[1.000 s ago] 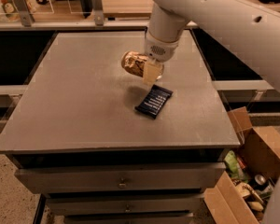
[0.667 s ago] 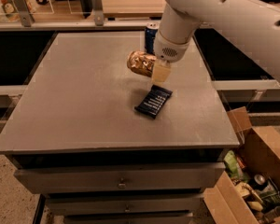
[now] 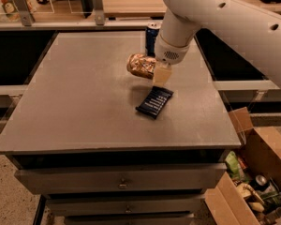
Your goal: Move orange can near rxbar blueberry
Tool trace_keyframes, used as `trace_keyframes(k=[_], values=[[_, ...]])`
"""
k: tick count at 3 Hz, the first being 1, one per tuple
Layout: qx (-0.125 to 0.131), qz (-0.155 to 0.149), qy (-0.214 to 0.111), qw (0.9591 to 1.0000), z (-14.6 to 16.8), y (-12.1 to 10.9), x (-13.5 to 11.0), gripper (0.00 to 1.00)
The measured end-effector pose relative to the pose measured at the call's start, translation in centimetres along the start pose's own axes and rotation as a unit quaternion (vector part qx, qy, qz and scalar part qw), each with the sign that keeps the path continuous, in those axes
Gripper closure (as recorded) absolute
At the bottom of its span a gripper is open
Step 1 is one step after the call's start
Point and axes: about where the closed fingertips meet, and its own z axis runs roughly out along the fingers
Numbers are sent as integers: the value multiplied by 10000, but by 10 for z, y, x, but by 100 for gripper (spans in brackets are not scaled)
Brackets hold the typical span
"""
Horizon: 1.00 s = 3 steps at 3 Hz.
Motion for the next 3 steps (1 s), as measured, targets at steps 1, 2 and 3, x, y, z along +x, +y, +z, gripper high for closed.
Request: trace_keyframes(k=[1, 2, 3], values=[[101, -278, -161, 9994, 13, -5, 11, 100], [383, -770, -192, 9961, 12, -7, 15, 84], [620, -1139, -155, 9914, 4, -7, 17, 60]])
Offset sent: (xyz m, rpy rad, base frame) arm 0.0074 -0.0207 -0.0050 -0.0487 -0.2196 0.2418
